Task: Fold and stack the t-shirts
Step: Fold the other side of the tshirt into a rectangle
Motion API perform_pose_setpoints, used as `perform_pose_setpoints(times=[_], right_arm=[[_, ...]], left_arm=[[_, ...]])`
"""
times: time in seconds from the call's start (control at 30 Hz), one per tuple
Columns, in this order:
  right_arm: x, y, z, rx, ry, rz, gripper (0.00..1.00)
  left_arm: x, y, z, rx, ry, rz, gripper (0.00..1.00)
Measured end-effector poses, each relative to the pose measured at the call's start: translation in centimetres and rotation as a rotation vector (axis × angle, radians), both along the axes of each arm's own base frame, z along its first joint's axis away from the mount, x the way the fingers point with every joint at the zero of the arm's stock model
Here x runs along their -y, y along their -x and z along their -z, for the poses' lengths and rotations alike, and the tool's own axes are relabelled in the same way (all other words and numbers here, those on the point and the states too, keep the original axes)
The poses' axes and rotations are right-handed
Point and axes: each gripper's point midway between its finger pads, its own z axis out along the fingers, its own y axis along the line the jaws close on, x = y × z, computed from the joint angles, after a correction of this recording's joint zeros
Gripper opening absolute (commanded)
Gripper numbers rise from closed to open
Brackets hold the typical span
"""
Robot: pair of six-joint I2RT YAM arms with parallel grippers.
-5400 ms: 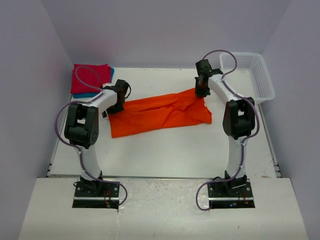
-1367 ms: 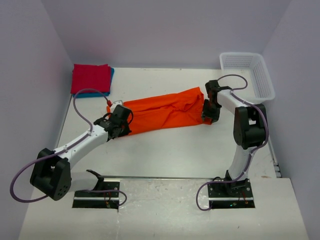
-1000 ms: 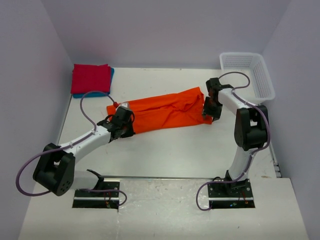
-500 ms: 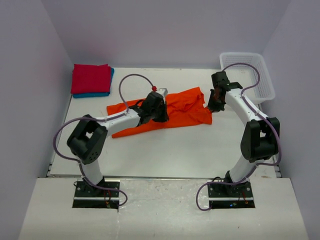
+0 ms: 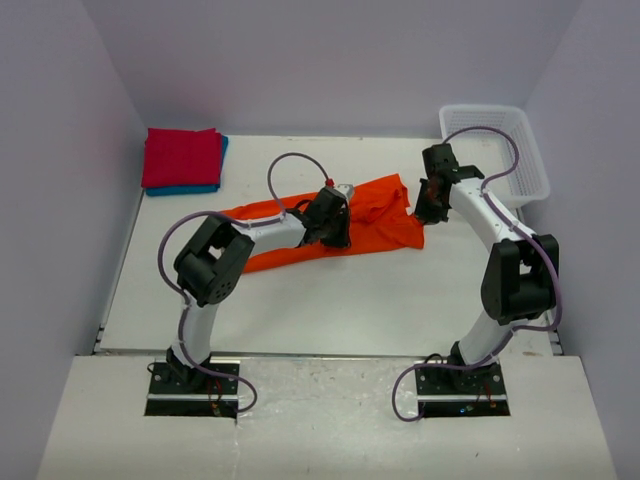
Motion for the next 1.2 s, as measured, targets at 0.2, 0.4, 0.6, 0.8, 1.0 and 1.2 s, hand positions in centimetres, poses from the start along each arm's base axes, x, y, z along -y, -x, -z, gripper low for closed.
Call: perform_pose_setpoints(times=[0.2,0.4,0.6,0.8,1.0,1.2], right_arm=[[-0.2,0.0,0.0,0.001,-0.006,-0.01,0.0],[-1.5,0.1,0.5,-0.016,-0.034,-0.068,0.04],[-5.7,0.7,2.2,-0.069,-0.046,-0.198,0.0],[-10.2,1.2,4.0,-0.114,-0.058,-0.305,0.09],[-12.8,1.1,3.7,-0.101,-0.073,-0.361,0.07],[-13.4,1.2,3.7,-0.097,-0.08,-0.37,0.03]], left_arm=[[-0.4,0.3,1.4,-0.026,-0.021,-0.011,0.0],[-1.1,1.3,1.6,-0.031,0.004,-0.035,0.0],[-2.6,3.9,1.6,-0.05,0.004,-0.04,0.0],[-3.6,6.1,1.7,-0.07,-0.004,-0.038,0.0],[-3.6,6.5,1.7,-0.072,-0.002,-0.039,0.0],[-3.5,6.8,1.7,-0.071,-0.003,-0.034,0.0]])
